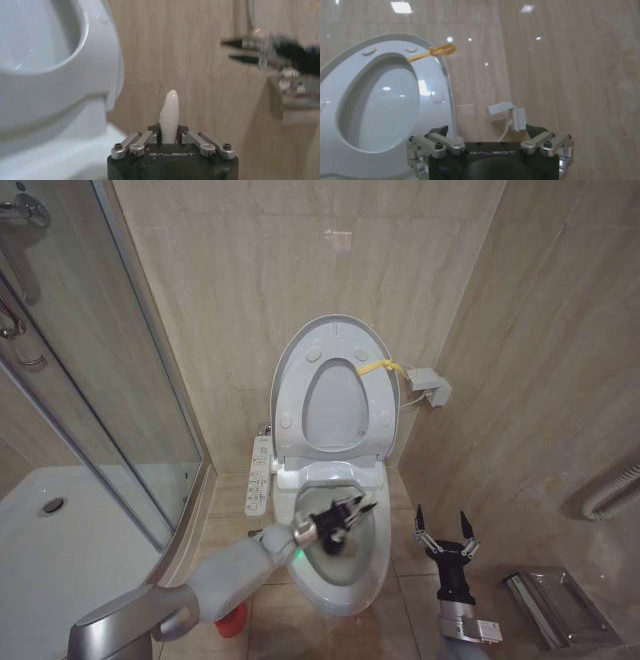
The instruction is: Open the toilet lid, clean the toilet bowl with a toilet brush, close the toilet lid, and flush.
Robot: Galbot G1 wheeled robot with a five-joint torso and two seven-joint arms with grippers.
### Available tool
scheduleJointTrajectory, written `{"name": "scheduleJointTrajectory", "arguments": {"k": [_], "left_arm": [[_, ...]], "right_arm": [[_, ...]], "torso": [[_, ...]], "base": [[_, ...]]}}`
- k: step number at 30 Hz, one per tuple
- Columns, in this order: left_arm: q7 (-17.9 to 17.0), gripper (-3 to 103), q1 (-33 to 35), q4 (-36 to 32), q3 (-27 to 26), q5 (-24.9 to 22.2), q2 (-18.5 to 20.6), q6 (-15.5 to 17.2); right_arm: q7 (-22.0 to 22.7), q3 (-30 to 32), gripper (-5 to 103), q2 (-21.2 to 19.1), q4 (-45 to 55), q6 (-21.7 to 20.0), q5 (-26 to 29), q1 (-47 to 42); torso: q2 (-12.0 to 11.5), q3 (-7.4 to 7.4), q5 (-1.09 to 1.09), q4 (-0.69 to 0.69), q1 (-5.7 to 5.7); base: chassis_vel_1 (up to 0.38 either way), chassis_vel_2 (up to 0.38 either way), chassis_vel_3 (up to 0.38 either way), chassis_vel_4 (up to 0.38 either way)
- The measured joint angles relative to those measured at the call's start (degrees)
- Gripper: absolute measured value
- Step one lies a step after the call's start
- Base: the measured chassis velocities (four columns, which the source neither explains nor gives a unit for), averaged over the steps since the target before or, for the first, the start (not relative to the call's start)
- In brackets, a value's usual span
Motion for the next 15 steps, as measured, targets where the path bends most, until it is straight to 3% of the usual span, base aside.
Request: {"name": "scheduleJointTrajectory", "arguments": {"k": [2, 6, 9, 11, 12, 15], "left_arm": [[-0.39, 22, -0.55, -2.41, -1.09, -0.19, -0.4, 0.32], [-1.11, 22, -2.19, -6.1, -2.86, -1.58, -2.2, 0.3], [-0.76, 21, -1.52, -3.05, -1.88, -1.01, -1.79, 0.08], [-0.22, 21, -0.29, -0.68, -1.0, 0.22, -0.64, -0.24], [-0.32, 21, -0.06, -1.25, -0.74, 0.14, -0.28, -0.28], [-0.92, 21, -0.52, -4.94, -0.61, -0.73, -0.64, 0.38]], "right_arm": [[-0.17, 0.04, 100, -0.02, -0.29, 0.08, 0.0, 0.21], [-0.13, 0.44, 100, -0.09, -0.42, 0.01, 0.32, 0.49], [-0.12, 0.49, 100, -0.12, -0.43, -0.05, 0.35, 0.5], [-0.14, 0.4, 100, -0.13, -0.29, -0.12, 0.35, 0.47], [-0.19, 0.3, 100, -0.18, -0.22, -0.15, 0.35, 0.49], [-0.2, 0.37, 100, -0.26, -0.27, -0.17, 0.35, 0.56]], "torso": [[-0.01, 0.02, 0.02, 0.04, 0.01], [0.0, -0.01, -0.01, -0.15, 0.0], [0.0, 0.01, 0.01, -0.12, 0.01], [-0.01, 0.02, 0.01, 0.0, 0.01], [-0.01, 0.01, 0.02, 0.05, 0.0], [-0.01, 0.02, 0.02, 0.05, 0.01]], "base": [[0.0, 0.0, 0.0, 0.0], [0.0, 0.0, 0.0, 0.0], [-0.055, -0.035, -0.009, -0.036], [0.0, 0.0, 0.0, 0.0], [0.0, 0.0, 0.0, 0.0], [0.0, 0.0, 0.0, 0.0]]}}
